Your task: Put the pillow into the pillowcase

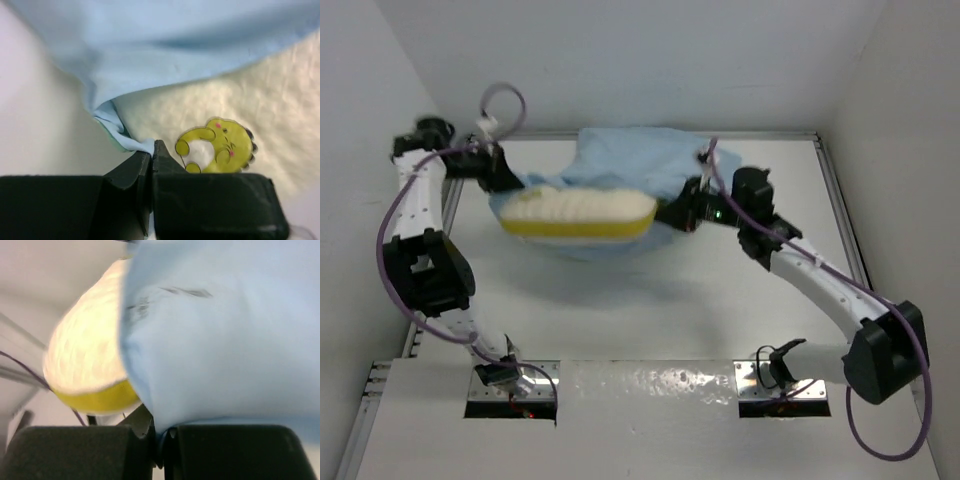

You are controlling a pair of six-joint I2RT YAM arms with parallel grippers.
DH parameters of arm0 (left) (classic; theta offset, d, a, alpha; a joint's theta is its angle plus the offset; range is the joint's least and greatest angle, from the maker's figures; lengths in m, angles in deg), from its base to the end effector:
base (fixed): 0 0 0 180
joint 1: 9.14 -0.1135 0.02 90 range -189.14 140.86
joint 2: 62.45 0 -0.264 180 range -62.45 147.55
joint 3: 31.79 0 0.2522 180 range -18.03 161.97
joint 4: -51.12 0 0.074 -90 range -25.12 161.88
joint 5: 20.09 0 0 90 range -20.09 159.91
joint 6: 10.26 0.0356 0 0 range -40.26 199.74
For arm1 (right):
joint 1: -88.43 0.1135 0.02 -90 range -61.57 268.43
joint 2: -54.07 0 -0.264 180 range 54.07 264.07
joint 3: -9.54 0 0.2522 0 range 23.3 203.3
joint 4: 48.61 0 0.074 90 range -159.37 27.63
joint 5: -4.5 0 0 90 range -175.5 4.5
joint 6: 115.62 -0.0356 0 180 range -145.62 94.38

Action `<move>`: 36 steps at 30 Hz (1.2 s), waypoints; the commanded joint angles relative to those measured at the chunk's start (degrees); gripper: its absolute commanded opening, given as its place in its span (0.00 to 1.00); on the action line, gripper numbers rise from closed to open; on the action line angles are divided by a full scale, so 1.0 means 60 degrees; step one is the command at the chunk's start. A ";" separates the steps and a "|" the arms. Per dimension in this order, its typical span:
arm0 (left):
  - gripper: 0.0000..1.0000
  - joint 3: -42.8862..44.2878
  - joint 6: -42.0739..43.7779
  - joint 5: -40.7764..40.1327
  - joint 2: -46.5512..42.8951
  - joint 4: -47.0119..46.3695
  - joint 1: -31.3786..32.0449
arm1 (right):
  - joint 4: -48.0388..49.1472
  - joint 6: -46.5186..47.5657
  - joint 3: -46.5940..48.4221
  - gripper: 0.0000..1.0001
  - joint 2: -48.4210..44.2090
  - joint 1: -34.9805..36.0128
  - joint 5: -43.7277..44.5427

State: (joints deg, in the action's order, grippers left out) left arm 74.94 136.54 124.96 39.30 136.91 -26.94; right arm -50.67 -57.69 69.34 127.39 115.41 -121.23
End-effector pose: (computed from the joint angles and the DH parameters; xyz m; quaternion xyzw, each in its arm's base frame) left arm 0.3327 0.0762 0.3007 0.3300 0.8209 -0.3234 0.3357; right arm 0.2477 0.1494 0.2798 -0.1517 0.7655 0.4962 0.3804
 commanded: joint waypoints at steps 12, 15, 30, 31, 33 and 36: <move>0.00 0.9205 -1.5724 -0.1333 -0.0609 -1.3386 -0.1589 | -0.1172 -0.2213 1.1299 0.00 0.2180 -0.1992 0.0856; 0.00 0.7403 -1.6087 -0.1554 -0.1166 -1.3805 -0.1603 | -0.1409 -0.2271 1.1029 0.00 0.2077 -0.2007 0.1351; 0.00 1.0430 -1.5220 -0.2331 -0.1265 -1.2840 -0.2176 | -0.4142 -0.1671 1.7256 0.00 0.3468 -0.2520 0.3158; 0.00 0.6575 -1.5179 -0.1841 -0.2054 -1.3507 -0.1928 | -0.5555 -0.1294 1.6736 0.00 0.3222 -0.2505 0.2750; 0.00 0.3968 -1.4568 -0.2214 -0.3145 -1.2760 -0.1400 | -0.3928 -0.2405 1.0081 0.00 0.0798 -0.2505 0.2306; 0.00 0.8264 -1.4346 -0.2888 -0.1671 -1.2036 -0.1412 | 0.0663 -0.2793 0.7780 0.00 0.0065 -0.2753 0.3448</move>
State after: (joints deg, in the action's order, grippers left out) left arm 107.64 47.58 113.68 23.50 63.51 -35.40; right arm -63.04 -72.21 120.29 128.39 100.46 -105.20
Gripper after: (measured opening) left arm 0.006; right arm 0.010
